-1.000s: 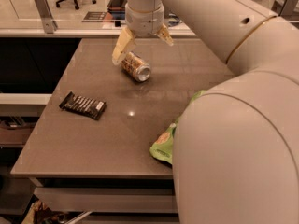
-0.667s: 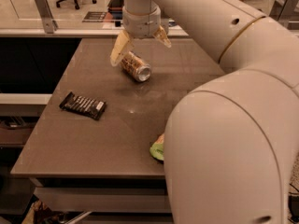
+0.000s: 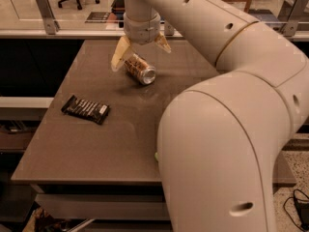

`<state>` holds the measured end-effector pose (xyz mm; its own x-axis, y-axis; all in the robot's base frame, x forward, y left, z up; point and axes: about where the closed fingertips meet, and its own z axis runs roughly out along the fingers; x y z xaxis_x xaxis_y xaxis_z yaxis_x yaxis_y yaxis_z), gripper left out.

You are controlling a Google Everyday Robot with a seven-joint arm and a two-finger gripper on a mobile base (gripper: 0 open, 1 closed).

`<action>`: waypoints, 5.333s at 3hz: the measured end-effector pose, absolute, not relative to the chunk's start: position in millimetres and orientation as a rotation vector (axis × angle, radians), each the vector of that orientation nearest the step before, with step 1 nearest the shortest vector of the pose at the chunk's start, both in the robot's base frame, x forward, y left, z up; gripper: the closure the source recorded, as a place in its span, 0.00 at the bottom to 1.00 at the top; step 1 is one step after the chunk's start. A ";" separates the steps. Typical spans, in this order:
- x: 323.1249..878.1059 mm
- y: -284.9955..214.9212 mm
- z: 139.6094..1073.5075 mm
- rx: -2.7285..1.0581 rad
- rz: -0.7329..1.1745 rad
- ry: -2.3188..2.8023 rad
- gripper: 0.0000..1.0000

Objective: Place orange can upright

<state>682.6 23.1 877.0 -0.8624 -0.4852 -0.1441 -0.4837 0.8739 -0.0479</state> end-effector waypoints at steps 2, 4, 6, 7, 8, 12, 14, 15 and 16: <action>690.3 26.3 860.6 -0.822 0.083 2.859 0.00; 701.2 35.9 851.6 -0.948 0.128 2.820 0.00; 711.0 57.9 843.1 -1.076 0.127 2.796 0.18; 714.8 61.0 840.6 -1.071 0.132 2.784 0.41; 718.0 64.1 837.8 -1.070 0.136 2.775 0.65; 723.4 68.2 833.6 -1.060 0.145 2.760 1.00; 709.4 22.5 861.6 -0.897 0.128 2.739 1.00; 698.5 0.7 876.3 -0.825 0.137 2.710 1.00; 691.6 -15.7 891.8 -0.753 0.157 2.656 1.00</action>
Offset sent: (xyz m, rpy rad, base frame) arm 0.0025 -0.0043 -0.0194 0.0893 0.0235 0.0903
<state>691.6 -15.7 891.8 -0.7868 -0.4838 -0.3832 -0.5255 0.8508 0.0048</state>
